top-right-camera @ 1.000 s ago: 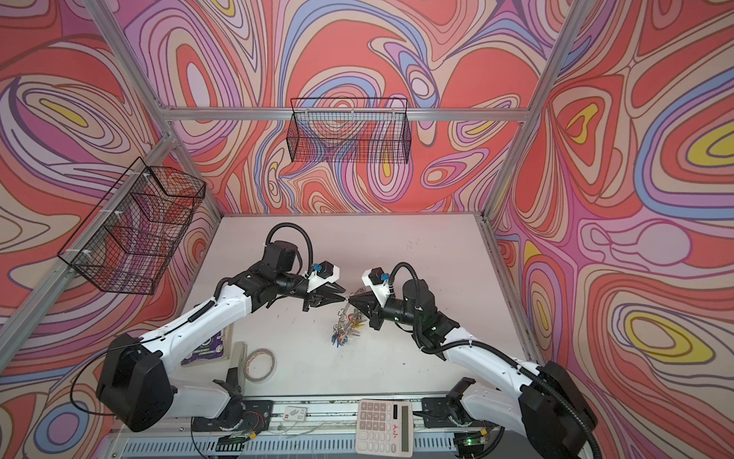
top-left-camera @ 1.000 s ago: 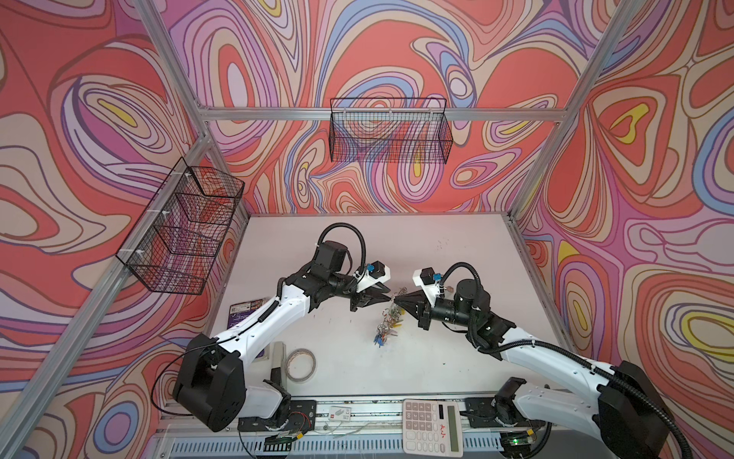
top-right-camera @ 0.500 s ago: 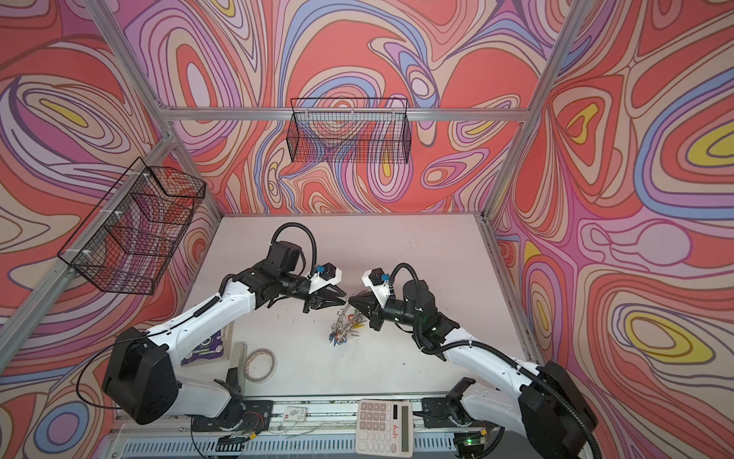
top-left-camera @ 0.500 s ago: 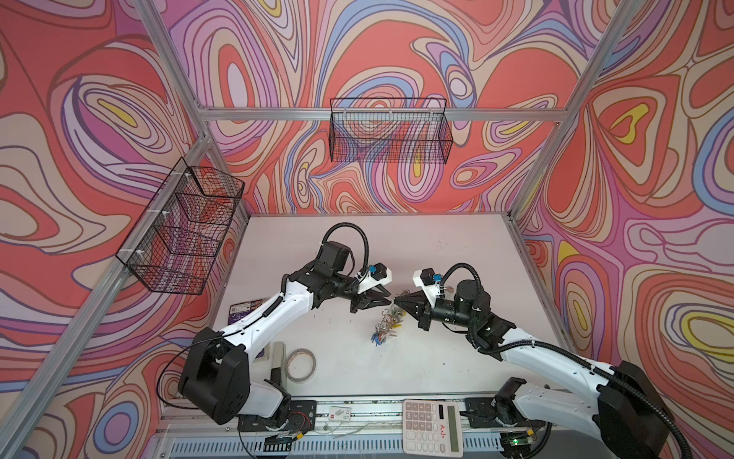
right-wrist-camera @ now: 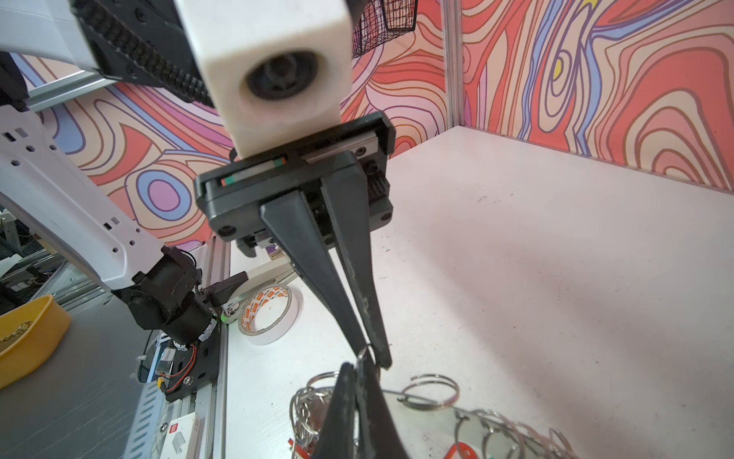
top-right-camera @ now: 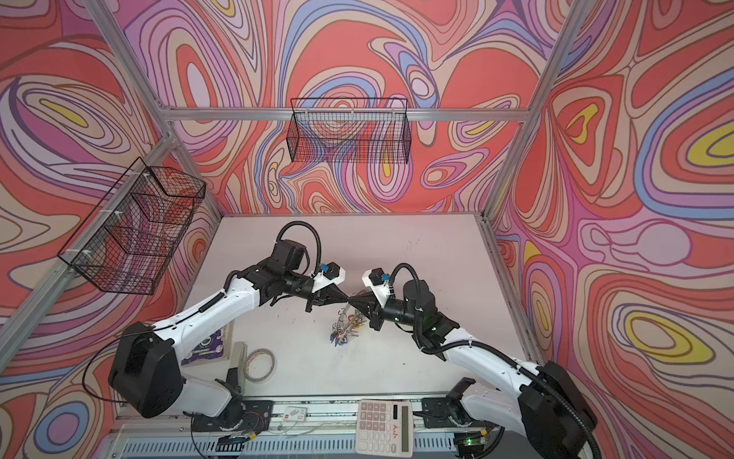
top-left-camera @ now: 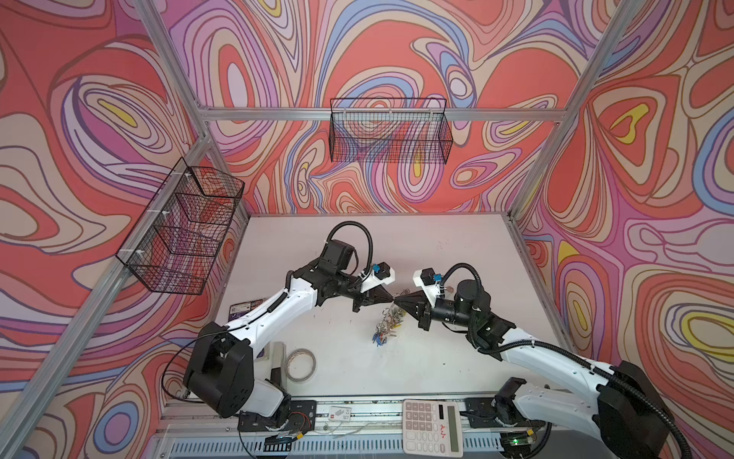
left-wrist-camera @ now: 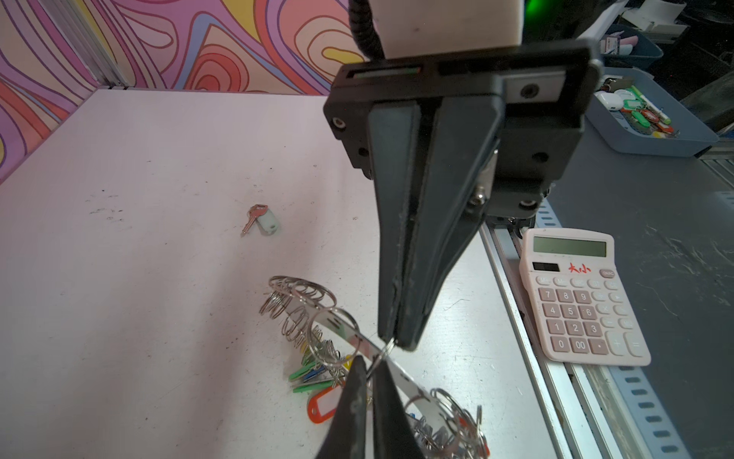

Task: Attach keys to a key ring
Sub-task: Pass the keyring.

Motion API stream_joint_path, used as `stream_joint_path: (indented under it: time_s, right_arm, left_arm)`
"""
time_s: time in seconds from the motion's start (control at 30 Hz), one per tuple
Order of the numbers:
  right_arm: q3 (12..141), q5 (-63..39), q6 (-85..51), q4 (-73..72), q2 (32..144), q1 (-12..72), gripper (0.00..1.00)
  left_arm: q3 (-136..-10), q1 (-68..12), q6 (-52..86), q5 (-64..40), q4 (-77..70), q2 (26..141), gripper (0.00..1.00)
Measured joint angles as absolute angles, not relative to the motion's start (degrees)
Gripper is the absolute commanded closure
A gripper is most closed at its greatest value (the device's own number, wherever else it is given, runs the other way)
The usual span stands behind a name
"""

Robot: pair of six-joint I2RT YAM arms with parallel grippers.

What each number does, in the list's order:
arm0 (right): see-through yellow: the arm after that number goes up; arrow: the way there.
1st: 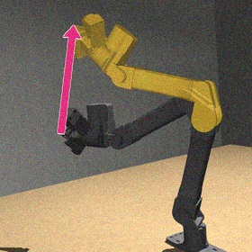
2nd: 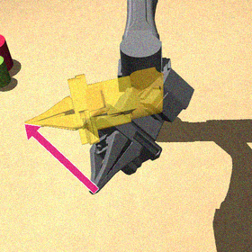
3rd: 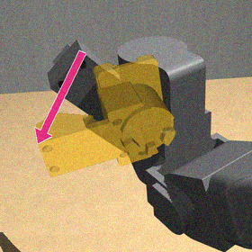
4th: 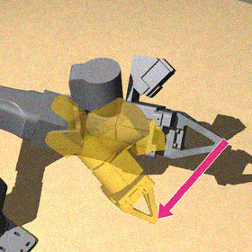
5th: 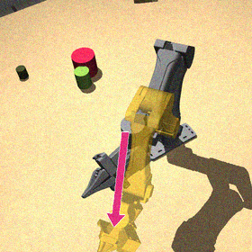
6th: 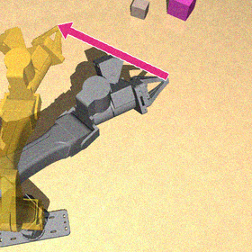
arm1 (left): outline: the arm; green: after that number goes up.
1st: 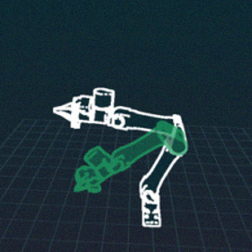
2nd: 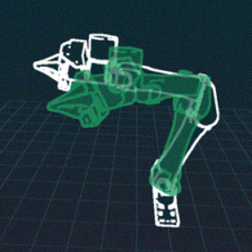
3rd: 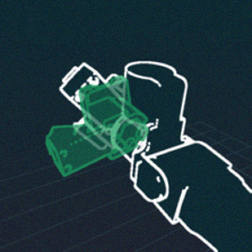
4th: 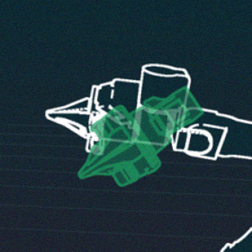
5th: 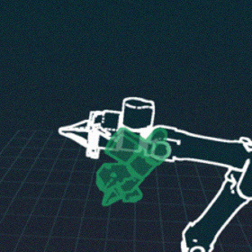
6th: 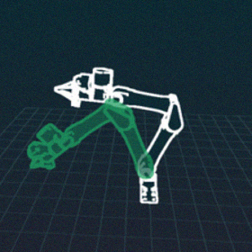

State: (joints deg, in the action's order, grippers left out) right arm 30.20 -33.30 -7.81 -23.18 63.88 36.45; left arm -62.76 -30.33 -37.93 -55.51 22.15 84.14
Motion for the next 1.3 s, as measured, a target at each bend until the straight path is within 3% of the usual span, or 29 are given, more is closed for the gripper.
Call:
stream_joint_path:
  time_s: [0.27, 0.3, 0.37, 0.43, 0.63, 1.3]
  right_arm:
    - [30.2, -32.8, -7.7, -23.6, 63.9, 36.4, 1.0]
    - [30.2, -32.7, -7.7, -23.6, 63.9, 36.4, 0.97]
    - [29.9, -32.4, -7.8, -23.7, 63.6, 36.4, 0.8]
    - [29.4, -32.2, -7.5, -23.9, 62.6, 36.5, 0.71]
    - [27.7, -30.6, -8.6, -24.8, 58.9, 36.4, 0.62]
    - [28.1, -32.9, -9.3, -22.3, 63.5, 36.4, 0.58]
  left_arm:
    - [-63.7, -30.5, -38.4, -55.1, 24.8, 84.4, 1.0]
    - [-63.7, -30.6, -38.4, -54.8, 24.8, 84.4, 1.0]
    - [-63.7, -30.8, -38.6, -53.6, 25.2, 84.1, 1.0]
    - [-63.7, -31.2, -39.3, -51.8, 26.4, 83.7, 1.0]
    - [-65.6, -32.3, -43.0, -46.7, 31.8, 83.0, 1.0]
    - [-78.1, -38.5, -51.3, -32.9, 48.8, 84.4, 1.0]
